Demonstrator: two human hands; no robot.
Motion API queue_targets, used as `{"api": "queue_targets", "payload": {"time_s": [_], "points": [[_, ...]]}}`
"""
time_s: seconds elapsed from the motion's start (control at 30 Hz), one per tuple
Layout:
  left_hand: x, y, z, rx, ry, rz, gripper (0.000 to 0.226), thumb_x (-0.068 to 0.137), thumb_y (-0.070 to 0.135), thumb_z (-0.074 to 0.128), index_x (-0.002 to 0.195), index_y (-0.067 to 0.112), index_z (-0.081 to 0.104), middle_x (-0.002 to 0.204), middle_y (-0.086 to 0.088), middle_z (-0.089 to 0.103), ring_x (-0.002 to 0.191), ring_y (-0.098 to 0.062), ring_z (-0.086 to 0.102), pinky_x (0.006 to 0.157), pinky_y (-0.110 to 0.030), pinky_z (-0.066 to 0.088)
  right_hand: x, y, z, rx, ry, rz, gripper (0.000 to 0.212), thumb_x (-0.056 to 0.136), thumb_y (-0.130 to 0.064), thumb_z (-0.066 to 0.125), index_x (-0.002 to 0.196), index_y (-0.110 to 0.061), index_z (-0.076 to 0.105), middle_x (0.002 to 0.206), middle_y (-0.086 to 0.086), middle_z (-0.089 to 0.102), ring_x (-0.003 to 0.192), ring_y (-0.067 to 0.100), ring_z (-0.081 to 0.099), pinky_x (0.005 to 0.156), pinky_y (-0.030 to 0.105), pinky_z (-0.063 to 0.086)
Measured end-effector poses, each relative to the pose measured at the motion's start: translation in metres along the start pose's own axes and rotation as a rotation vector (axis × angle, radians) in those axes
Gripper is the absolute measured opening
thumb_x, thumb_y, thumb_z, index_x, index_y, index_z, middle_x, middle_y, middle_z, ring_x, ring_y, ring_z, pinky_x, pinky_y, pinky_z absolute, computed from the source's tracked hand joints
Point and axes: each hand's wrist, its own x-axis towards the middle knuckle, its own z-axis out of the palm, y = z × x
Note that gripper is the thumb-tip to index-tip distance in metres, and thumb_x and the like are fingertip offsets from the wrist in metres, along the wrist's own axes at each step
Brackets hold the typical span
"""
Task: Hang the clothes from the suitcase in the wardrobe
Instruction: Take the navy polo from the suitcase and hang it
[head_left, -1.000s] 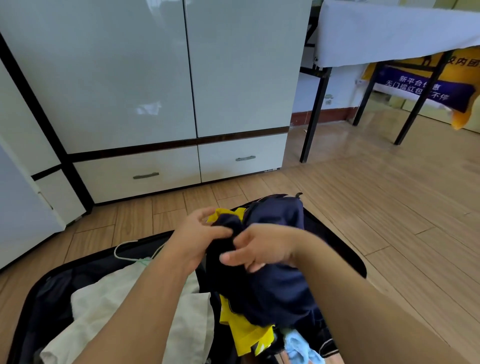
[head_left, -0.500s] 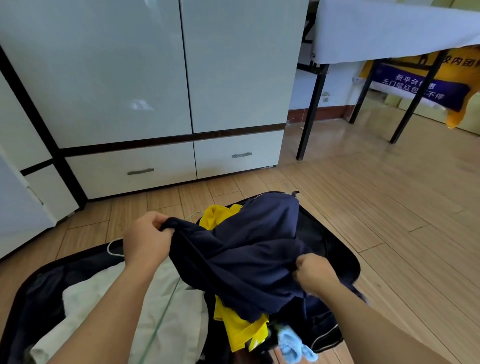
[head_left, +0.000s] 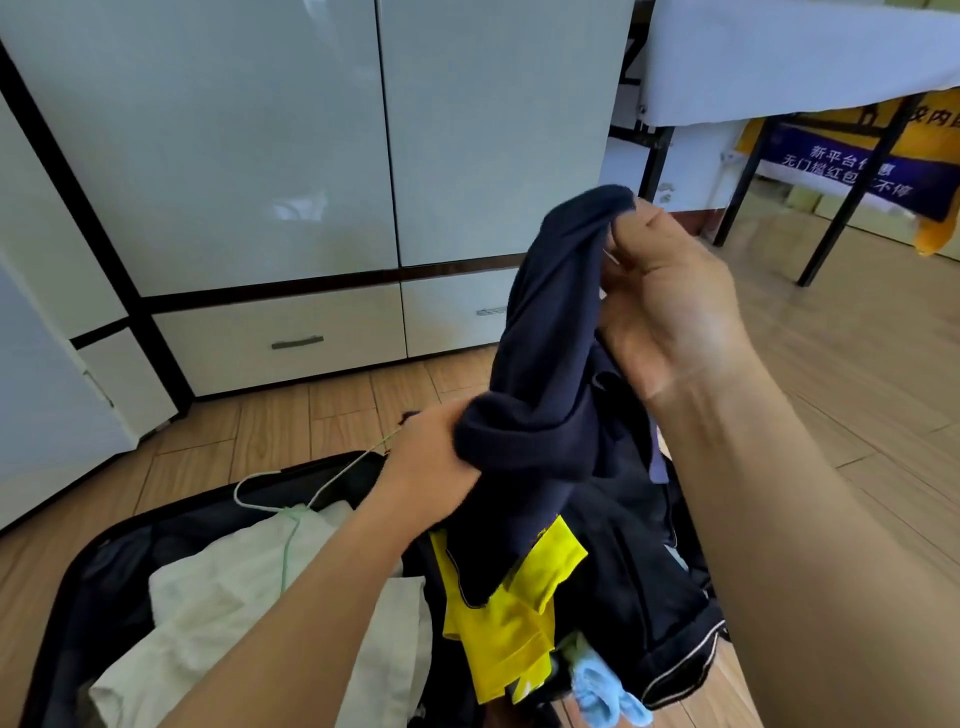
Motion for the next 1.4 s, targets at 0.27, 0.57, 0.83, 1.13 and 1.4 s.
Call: {"api": "queue_targets", "payload": {"time_s": [0.27,0.57,0.83,1.13,1.4], "points": [[0.019,0.025,-0.027,-1.157,0.301,-0.394,0.026,0.101,0.011,0.032,0.095,0.008,0.056,0.089,-0.008,0.064,0.088,-0.018,0.058,0.081,-0.031,0.046,-0.007,0.076,-0.087,-1.591,-0.49,0.176,0.095,0.065,-0.037,0.082,0.146,-0.034,0.031,0.146,-0.005,0.041,0.134,0.019,0.039,0.105,0.032,0.033],[0.021,-0.015,-0.055,-0.678,0.297,-0.366,0.075,0.085,0.016,0.07,0.149,0.02,0.029,0.137,-0.001,0.052,0.109,-0.016,0.06,0.079,-0.027,0.051,0.014,0.051,-0.086,-0.364,0.247,0.403,0.026,0.099,-0.012,0.044,0.121,-0.005,0.056,0.083,0.008,0.061,0.069,0.02,0.059,0.064,0.032,0.052],[0.006,-0.001,0.011,-0.215,-0.115,-0.311,0.036,0.073,0.027,0.082,0.107,0.026,0.07,0.101,0.008,0.073,0.096,-0.014,0.069,0.092,-0.042,0.054,-0.003,0.044,-0.046,-0.104,0.12,0.599,0.026,0.099,-0.022,0.048,0.106,-0.003,0.066,0.092,0.018,0.071,0.083,0.028,0.067,0.076,0.041,0.056],[0.019,-0.015,-0.029,-0.761,0.37,-0.644,0.023,0.096,0.014,0.045,0.085,0.011,0.064,0.08,-0.009,0.071,0.073,-0.024,0.063,0.066,-0.03,0.05,0.012,0.049,-0.081,-0.548,0.486,0.253,0.018,0.099,-0.015,0.049,0.103,-0.006,0.064,0.108,0.017,0.067,0.087,0.023,0.06,0.082,0.037,0.051],[0.004,-0.042,-0.058,-0.972,0.372,-0.779,0.037,0.087,0.048,0.062,0.098,0.014,0.07,0.1,-0.014,0.073,0.089,-0.03,0.067,0.069,-0.039,0.05,0.003,0.058,-0.146,-0.738,0.757,0.282,0.028,0.076,-0.029,0.067,0.094,-0.009,0.061,0.086,0.007,0.063,0.086,0.027,0.062,0.071,0.033,0.051]]}}
